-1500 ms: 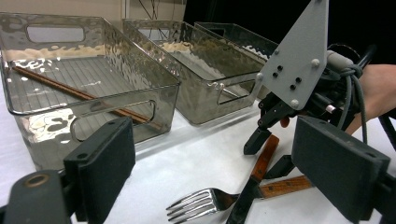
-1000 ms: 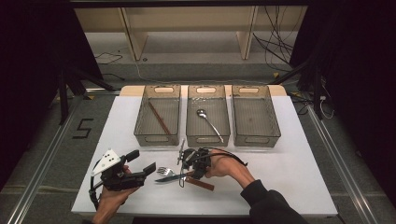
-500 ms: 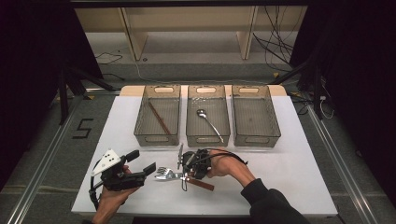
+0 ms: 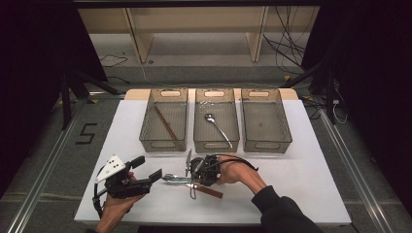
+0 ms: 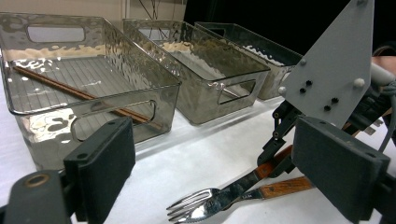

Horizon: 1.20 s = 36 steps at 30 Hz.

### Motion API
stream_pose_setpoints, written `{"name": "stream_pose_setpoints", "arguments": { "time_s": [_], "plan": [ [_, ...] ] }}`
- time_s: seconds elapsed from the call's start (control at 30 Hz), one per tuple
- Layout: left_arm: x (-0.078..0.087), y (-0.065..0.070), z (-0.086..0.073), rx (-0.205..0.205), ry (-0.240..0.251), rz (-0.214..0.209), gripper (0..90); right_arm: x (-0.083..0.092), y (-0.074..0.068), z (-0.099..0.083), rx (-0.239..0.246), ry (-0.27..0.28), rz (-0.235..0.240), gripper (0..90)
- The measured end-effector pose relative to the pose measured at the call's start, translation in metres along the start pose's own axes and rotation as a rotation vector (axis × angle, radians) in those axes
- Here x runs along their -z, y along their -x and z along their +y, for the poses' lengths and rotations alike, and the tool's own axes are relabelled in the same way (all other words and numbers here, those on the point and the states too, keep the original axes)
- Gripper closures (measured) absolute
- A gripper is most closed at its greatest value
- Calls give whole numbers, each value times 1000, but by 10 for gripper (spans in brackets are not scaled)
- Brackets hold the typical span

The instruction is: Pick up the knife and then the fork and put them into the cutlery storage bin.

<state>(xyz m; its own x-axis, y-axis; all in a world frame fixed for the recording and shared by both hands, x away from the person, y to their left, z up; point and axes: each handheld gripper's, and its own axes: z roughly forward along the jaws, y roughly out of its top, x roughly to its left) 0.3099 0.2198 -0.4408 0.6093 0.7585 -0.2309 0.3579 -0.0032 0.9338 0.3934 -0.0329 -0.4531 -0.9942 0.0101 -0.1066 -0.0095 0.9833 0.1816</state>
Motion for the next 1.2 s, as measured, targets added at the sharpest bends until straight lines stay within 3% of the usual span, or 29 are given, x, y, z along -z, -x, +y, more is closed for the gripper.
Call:
{"name": "stream_pose_setpoints", "arguments": {
  "time_s": [0.3, 0.5, 0.73, 0.93, 1.2],
  "plan": [
    [0, 0, 0, 0, 0, 1, 131, 12, 5, -4, -40, 69, -10, 775],
    [0, 0, 0, -1, -2, 2, 131, 28, 12, -14, -111, 136, -9, 774],
    [0, 0, 0, -1, -1, 3, 131, 48, 26, -32, -250, 245, -27, 774],
    [0, 0, 0, -1, -1, 2, 131, 69, 38, -51, -387, 306, -55, 774],
    [0, 0, 0, -4, -5, 3, 131, 95, 53, -80, -511, 391, -107, 774]
  ]
}}
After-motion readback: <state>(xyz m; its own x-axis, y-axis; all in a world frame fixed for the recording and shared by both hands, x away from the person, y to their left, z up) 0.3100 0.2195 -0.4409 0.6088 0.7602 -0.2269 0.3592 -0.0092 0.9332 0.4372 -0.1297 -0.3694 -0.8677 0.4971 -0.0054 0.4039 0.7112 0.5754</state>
